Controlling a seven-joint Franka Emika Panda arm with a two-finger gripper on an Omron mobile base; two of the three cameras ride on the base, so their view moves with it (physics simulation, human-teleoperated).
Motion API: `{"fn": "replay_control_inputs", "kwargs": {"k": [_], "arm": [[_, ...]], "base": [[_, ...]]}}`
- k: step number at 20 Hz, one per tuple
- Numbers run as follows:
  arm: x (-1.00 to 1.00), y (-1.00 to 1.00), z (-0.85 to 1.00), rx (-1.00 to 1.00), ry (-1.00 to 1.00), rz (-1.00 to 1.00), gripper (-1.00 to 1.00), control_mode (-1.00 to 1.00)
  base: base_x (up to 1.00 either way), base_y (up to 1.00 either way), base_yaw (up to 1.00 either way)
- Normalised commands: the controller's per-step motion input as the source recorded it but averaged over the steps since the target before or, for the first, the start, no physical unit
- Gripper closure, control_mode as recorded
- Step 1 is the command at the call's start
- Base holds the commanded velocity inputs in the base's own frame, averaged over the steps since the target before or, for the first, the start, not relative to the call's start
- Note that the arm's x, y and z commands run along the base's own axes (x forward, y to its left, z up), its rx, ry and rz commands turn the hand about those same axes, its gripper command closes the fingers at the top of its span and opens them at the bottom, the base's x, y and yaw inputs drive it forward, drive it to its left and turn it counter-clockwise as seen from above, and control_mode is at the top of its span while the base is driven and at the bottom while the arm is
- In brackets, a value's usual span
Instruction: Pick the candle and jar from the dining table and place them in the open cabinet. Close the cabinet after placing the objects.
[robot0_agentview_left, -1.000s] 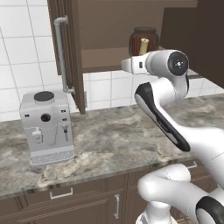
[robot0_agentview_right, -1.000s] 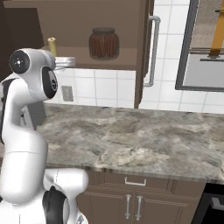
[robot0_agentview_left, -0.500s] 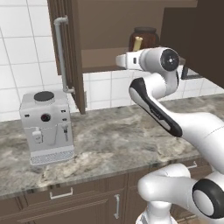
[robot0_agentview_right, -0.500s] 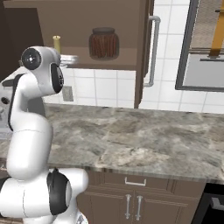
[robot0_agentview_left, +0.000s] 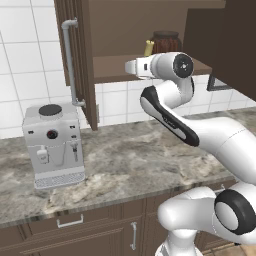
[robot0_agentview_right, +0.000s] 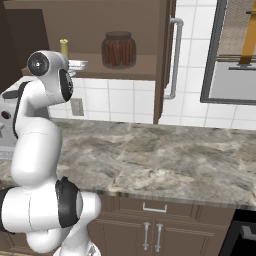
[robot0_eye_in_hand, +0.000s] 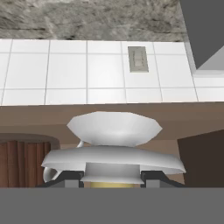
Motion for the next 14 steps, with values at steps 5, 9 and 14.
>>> {"fn": "replay_control_inputs", "kwargs": {"k": [5, 9, 14], "arm": [[0.28, 0.09, -0.01, -0.03, 0.01, 0.00, 1.00, -1.00], [0.33, 0.07, -0.09, -0.04, 0.04, 0.00, 1.00, -1.00], [0.31, 0.09, -0.21, -0.05, 0.05, 0.00, 1.00, -1.00]], "base": [[0.00, 0.00, 0.00], [0.00, 0.00, 0.00], [0.00, 0.00, 0.00]]}}
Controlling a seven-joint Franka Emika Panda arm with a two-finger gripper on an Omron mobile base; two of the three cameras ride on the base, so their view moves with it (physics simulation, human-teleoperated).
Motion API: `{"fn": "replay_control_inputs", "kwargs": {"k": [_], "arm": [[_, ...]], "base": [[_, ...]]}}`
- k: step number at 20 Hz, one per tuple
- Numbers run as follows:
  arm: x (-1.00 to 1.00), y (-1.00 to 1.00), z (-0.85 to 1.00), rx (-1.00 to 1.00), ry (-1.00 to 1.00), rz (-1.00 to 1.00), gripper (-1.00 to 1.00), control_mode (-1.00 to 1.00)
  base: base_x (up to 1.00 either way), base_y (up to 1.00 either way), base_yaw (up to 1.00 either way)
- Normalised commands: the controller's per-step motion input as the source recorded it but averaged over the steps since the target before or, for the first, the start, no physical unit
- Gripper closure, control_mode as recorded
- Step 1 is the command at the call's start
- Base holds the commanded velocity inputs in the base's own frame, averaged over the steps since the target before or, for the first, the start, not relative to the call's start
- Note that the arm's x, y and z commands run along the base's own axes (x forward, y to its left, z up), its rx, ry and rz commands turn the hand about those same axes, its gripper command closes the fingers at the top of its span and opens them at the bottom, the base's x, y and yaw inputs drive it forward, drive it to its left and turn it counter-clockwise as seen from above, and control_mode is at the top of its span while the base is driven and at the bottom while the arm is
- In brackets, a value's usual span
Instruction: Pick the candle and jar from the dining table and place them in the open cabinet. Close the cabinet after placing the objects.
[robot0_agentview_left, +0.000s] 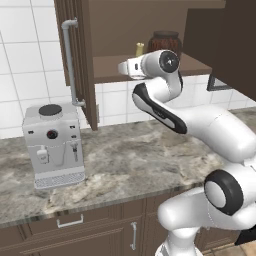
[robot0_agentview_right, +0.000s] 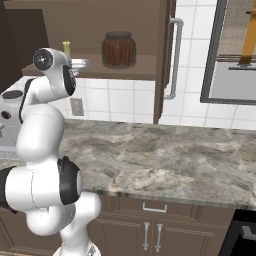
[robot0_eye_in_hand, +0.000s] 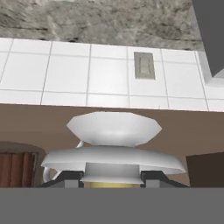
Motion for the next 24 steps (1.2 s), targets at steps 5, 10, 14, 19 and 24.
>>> {"fn": "replay_control_inputs", "kwargs": {"k": [5, 10, 14, 19, 24], "arm": [[0.26, 0.05, -0.09, -0.06, 0.00, 0.00, 1.00, -1.00], [0.19, 0.00, 0.02, -0.06, 0.00, 0.00, 1.00, -1.00], [0.11, 0.00, 0.19, -0.03, 0.00, 0.00, 1.00, -1.00], [0.26, 0.00, 0.06, 0.00, 0.00, 0.00, 1.00, -1.00], [0.44, 0.00, -0.01, 0.00, 0.00, 0.00, 1.00, -1.00]], "base": [[0.00, 0.00, 0.00], [0.00, 0.00, 0.00], [0.00, 0.00, 0.00], [0.00, 0.00, 0.00], [0.00, 0.00, 0.00]]}}
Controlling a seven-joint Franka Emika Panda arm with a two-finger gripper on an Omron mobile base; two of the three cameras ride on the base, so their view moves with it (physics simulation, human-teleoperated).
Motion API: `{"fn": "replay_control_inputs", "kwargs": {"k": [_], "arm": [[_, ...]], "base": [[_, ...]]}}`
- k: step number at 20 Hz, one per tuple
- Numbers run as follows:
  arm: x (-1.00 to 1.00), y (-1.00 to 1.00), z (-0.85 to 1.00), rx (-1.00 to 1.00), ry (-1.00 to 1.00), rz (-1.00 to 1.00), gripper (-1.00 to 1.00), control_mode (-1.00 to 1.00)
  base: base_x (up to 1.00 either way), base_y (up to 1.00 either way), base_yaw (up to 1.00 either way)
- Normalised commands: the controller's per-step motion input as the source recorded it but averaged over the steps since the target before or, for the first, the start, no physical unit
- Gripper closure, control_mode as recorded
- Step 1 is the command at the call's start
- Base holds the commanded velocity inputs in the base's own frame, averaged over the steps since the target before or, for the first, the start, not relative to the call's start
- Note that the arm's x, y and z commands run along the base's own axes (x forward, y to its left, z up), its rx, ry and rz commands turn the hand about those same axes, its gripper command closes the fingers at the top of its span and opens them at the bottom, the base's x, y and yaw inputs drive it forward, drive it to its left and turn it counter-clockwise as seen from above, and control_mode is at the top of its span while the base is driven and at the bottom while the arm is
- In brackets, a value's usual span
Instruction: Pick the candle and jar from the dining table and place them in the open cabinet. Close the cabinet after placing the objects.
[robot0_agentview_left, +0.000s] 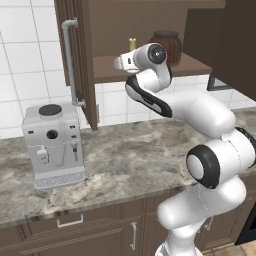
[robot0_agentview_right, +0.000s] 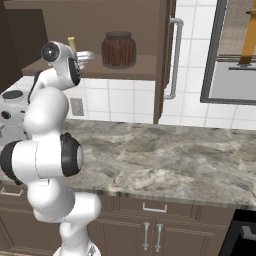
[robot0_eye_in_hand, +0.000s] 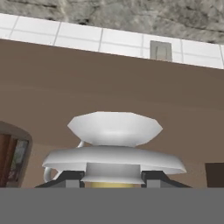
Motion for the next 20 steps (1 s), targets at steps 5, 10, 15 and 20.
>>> {"fn": "replay_control_inputs", "kwargs": {"k": [5, 10, 15, 20], "arm": [[0.35, 0.00, -0.16, 0.00, 0.00, 0.00, 1.00, -1.00], [0.24, 0.00, -0.29, 0.00, 0.00, 0.01, 1.00, -1.00], [0.24, 0.01, -0.21, 0.00, 0.00, 0.01, 1.00, -1.00], [0.29, 0.00, -0.16, 0.00, 0.00, 0.01, 1.00, -1.00]], "base": [[0.00, 0.00, 0.00], [0.00, 0.00, 0.00], [0.00, 0.00, 0.00], [0.00, 0.00, 0.00]]}}
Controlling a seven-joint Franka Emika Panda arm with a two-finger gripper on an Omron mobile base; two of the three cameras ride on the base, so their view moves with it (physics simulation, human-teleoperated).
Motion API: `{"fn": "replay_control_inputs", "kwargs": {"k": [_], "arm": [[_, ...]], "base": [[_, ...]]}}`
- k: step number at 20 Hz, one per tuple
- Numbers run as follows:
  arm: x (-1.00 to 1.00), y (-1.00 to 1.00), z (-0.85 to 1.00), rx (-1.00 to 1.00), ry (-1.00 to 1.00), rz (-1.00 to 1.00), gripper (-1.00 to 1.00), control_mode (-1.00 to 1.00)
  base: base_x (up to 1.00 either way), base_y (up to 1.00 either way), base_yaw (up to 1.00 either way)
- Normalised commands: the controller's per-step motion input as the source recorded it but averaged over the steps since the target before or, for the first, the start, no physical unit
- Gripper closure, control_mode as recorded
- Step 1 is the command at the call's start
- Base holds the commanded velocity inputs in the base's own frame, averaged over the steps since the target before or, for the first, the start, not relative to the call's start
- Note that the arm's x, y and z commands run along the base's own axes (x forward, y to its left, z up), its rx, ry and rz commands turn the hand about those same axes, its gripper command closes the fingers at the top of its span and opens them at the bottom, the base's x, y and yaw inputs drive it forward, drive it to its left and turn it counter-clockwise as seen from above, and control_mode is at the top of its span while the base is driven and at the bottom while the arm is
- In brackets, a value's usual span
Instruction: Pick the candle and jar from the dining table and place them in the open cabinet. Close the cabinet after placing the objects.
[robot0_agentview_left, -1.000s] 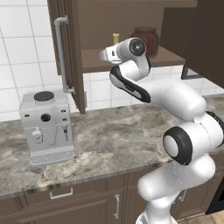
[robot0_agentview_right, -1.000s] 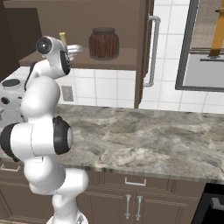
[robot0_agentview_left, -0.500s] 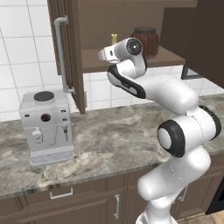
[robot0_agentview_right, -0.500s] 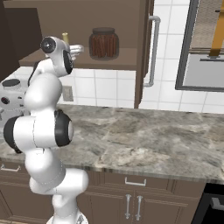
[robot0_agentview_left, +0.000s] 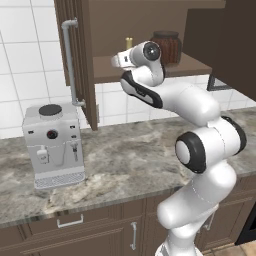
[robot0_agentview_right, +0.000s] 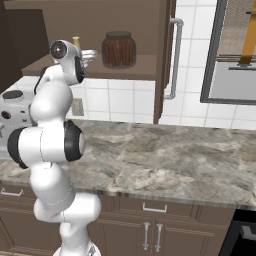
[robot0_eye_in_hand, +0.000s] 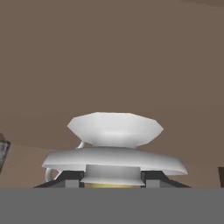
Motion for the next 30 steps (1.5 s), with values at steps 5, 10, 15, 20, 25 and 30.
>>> {"fn": "replay_control_inputs", "kwargs": {"k": [5, 10, 15, 20, 25, 30], "arm": [[0.36, 0.00, -0.11, 0.00, 0.00, 0.00, 1.00, -1.00], [0.35, 0.00, -0.08, 0.00, 0.00, 0.00, 1.00, -1.00], [0.31, 0.02, -0.09, 0.00, 0.00, 0.00, -1.00, -1.00], [0.05, 0.01, -0.04, 0.00, 0.00, 0.00, -1.00, -1.00], [0.00, 0.00, 0.00, 0.00, 0.00, 0.00, -1.00, -1.00], [0.00, 0.00, 0.00, 0.00, 0.00, 0.00, -1.00, -1.00]], "base": [[0.00, 0.00, 0.00], [0.00, 0.00, 0.00], [0.00, 0.00, 0.00], [0.00, 0.00, 0.00], [0.00, 0.00, 0.00], [0.00, 0.00, 0.00]]}}
